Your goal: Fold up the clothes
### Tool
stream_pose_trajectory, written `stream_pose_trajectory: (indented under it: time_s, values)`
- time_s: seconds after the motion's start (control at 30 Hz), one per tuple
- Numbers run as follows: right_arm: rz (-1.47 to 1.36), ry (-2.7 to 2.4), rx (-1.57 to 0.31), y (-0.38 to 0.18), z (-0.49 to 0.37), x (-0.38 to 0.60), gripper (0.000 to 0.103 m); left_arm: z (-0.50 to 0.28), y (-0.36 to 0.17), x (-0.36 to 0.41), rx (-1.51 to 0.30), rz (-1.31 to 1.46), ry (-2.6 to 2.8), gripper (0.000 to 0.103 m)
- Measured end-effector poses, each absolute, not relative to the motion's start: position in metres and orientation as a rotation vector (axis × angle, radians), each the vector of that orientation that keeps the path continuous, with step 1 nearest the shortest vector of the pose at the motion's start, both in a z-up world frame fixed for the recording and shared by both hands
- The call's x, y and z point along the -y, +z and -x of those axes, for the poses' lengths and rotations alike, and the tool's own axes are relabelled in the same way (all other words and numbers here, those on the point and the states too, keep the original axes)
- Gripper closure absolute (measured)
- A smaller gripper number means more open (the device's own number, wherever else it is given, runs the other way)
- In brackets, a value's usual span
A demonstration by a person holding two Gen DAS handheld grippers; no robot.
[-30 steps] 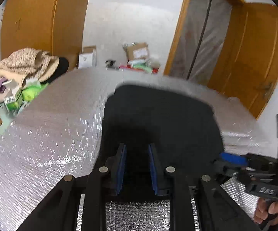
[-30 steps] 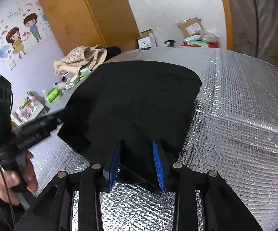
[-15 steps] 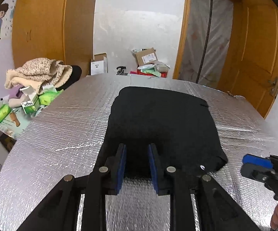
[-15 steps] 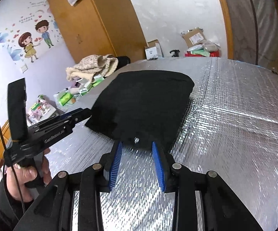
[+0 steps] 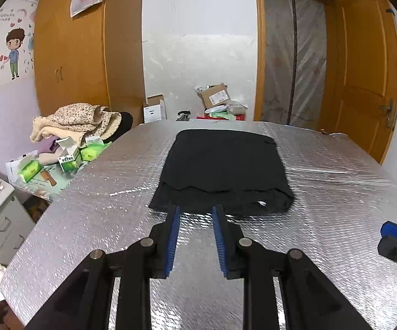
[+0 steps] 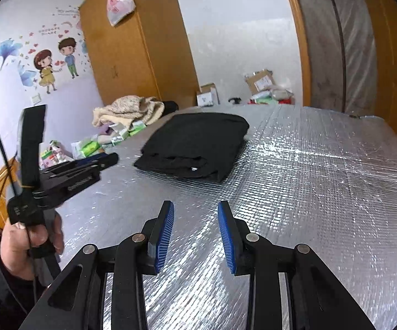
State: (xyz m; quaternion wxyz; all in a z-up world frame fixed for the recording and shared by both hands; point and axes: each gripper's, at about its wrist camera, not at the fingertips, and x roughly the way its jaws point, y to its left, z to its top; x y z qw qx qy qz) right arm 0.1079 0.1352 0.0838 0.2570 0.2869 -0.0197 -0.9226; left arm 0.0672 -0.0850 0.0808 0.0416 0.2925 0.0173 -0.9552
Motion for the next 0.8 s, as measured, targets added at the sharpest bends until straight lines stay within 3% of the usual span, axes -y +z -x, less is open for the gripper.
stream_pose_trajectory:
  time_s: [0.4, 0.63, 0.8]
  values:
    - [-0.681, -2.489, 0.008, 0.089, -0.144, -0.129, 0.067, -0.049, 0.06, 0.075, -0.077, -0.999, -2.906, 0.078]
    - [-0.667, -2.534, 0.002, 0.085, -0.148, -0.131, 0.067, -0.086, 0.079, 0.045, -0.013, -0.859, -3.0, 0.078]
    - [-0.672, -2.568, -0.012, 0.081, -0.146, -0.132, 0.066, -0.094, 0.078, 0.044, -0.03, -0.909, -2.972, 0.078]
